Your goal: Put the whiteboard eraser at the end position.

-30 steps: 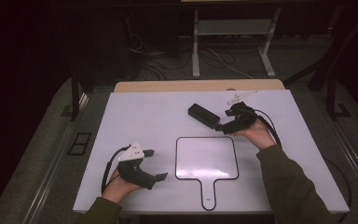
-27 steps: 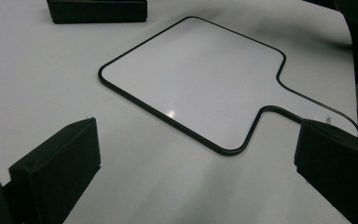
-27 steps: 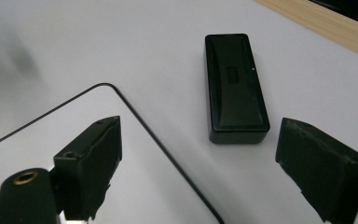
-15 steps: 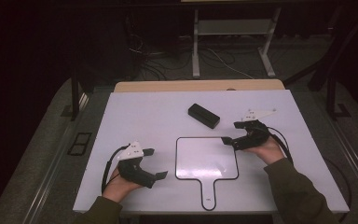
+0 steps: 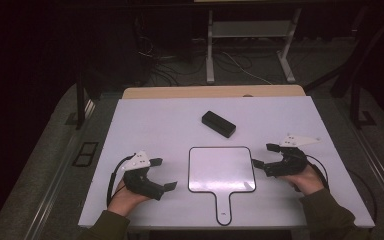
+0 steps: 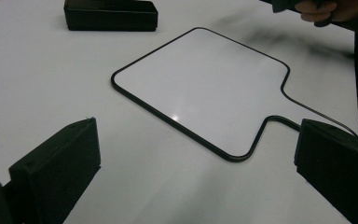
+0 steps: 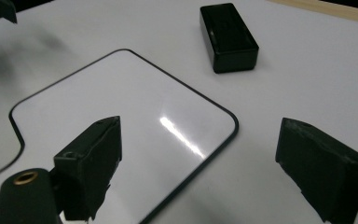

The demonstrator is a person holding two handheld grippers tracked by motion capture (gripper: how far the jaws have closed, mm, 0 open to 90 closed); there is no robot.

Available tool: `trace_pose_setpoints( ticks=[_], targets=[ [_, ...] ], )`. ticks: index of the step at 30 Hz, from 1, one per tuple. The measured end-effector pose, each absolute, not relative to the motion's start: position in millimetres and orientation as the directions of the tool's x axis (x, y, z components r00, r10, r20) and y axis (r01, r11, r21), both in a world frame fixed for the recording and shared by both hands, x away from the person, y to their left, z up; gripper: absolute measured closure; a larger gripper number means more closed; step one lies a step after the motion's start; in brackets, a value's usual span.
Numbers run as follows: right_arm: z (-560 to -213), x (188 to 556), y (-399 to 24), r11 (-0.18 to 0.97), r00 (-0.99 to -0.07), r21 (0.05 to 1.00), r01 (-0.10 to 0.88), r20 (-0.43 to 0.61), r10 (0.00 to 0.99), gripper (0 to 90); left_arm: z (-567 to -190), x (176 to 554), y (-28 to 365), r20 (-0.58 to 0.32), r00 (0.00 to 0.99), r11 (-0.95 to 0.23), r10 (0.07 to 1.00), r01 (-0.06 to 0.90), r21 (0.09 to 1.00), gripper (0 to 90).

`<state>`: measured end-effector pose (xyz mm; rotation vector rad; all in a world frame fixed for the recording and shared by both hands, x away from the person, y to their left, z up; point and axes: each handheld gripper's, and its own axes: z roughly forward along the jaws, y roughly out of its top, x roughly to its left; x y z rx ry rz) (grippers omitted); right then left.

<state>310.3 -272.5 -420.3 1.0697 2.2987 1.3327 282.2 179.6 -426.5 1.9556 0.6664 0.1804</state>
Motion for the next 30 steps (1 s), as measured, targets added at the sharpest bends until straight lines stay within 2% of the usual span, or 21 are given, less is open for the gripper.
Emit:
trace_pose_setpoints(
  ticks=[13, 30],
  targets=[
    [-436.1, 269.2, -286.7, 0.293, -0.669, 0.838, 0.460, 0.110, 0.735, 13.0, -426.9, 280.8, 178.2, -0.159, 0.840, -0.336, 0.518, 0.371, 0.866, 0.0],
    [-442.8, 252.5, -297.9, 0.297, -0.661, 0.832, 0.468, 0.106, 0.743, 13.0, -428.9, 280.7, 175.7, -0.159, 0.839, -0.347, 0.520, 0.378, 0.858, 0.0]
  ],
)
